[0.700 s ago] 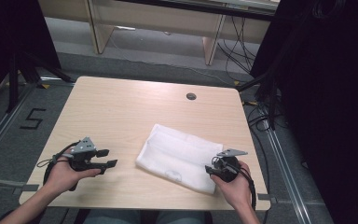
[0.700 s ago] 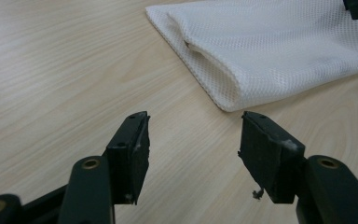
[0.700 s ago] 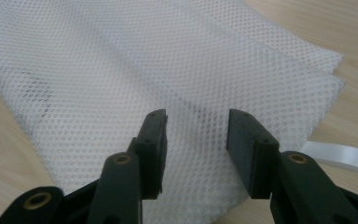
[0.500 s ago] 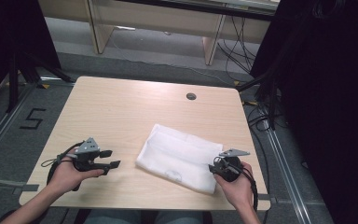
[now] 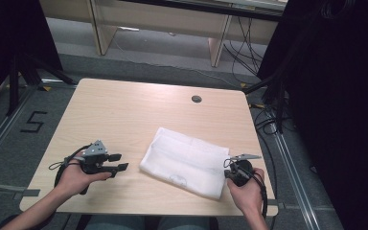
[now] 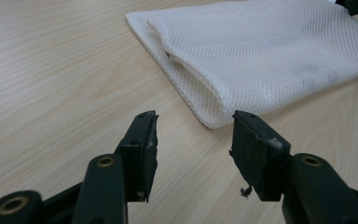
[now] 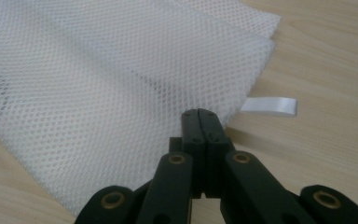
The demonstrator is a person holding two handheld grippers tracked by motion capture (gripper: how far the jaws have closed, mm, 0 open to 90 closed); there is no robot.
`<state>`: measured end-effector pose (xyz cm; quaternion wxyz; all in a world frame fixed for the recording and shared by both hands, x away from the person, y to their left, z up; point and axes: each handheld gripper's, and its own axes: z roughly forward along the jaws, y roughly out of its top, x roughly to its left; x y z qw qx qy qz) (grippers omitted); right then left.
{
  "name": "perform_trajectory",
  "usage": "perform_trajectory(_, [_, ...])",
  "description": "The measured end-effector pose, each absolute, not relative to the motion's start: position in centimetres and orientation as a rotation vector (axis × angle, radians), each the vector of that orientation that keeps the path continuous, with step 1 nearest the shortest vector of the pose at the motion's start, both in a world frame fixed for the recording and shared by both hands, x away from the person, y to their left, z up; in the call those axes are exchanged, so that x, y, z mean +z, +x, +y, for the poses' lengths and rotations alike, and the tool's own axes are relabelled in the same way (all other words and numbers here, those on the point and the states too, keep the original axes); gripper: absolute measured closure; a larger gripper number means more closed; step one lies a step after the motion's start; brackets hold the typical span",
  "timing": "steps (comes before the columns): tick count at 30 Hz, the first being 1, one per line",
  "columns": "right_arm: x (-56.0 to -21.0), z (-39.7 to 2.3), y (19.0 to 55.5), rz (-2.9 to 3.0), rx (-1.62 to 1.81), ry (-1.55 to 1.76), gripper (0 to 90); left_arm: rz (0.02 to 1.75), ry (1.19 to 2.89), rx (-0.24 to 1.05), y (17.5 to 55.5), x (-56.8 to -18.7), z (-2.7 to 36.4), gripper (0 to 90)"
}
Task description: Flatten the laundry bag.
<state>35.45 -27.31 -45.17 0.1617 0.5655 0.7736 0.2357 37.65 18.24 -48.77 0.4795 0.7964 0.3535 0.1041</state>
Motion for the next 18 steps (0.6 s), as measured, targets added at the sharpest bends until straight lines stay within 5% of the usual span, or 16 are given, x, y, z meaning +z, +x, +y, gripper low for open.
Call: perform_trajectory(18, [-45.8,-28.1,35.6,2.219,0.544,1.687,90.0,0.820,1.967,0.160,38.5,-49.5,14.1,48.1])
